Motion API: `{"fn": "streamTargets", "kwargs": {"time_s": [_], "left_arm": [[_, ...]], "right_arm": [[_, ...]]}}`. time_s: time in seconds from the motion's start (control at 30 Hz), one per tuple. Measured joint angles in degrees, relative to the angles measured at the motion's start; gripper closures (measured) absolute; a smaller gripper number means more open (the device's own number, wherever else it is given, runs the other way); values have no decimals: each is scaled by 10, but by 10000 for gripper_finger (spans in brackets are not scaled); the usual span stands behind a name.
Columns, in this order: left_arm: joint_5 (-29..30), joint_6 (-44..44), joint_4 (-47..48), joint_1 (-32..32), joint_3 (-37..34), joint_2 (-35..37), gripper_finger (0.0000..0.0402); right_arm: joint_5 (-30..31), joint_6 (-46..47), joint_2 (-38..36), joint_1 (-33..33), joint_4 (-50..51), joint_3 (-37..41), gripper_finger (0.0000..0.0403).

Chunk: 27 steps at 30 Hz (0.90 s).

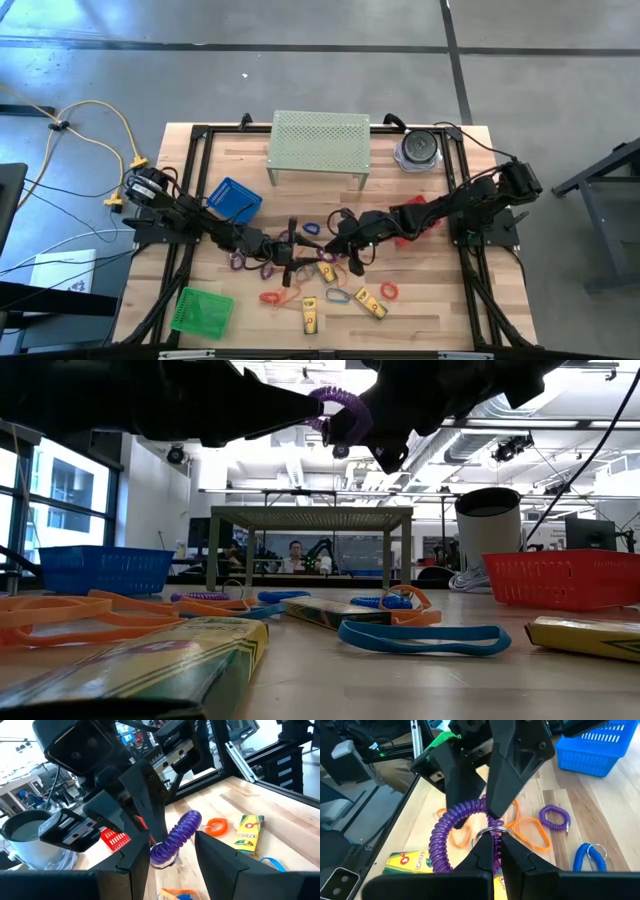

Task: Pick & Place Office Desk Supplies
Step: Put the purple spring keychain into the blue bin

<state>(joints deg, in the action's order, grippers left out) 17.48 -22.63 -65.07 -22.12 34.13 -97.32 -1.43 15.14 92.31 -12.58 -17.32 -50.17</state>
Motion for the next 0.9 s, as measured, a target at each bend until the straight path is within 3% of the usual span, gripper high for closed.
{"fn": "streamTargets", "kwargs": {"time_s": [0.57, 0.9], "left_arm": [[-4, 12, 6, 11, 0, 0, 255], [-4, 31, 13, 11, 0, 0, 345]], "right_arm": [[-2, 1, 0, 0, 0, 0, 398], [-4, 1, 0, 0, 6, 0, 398]]}}
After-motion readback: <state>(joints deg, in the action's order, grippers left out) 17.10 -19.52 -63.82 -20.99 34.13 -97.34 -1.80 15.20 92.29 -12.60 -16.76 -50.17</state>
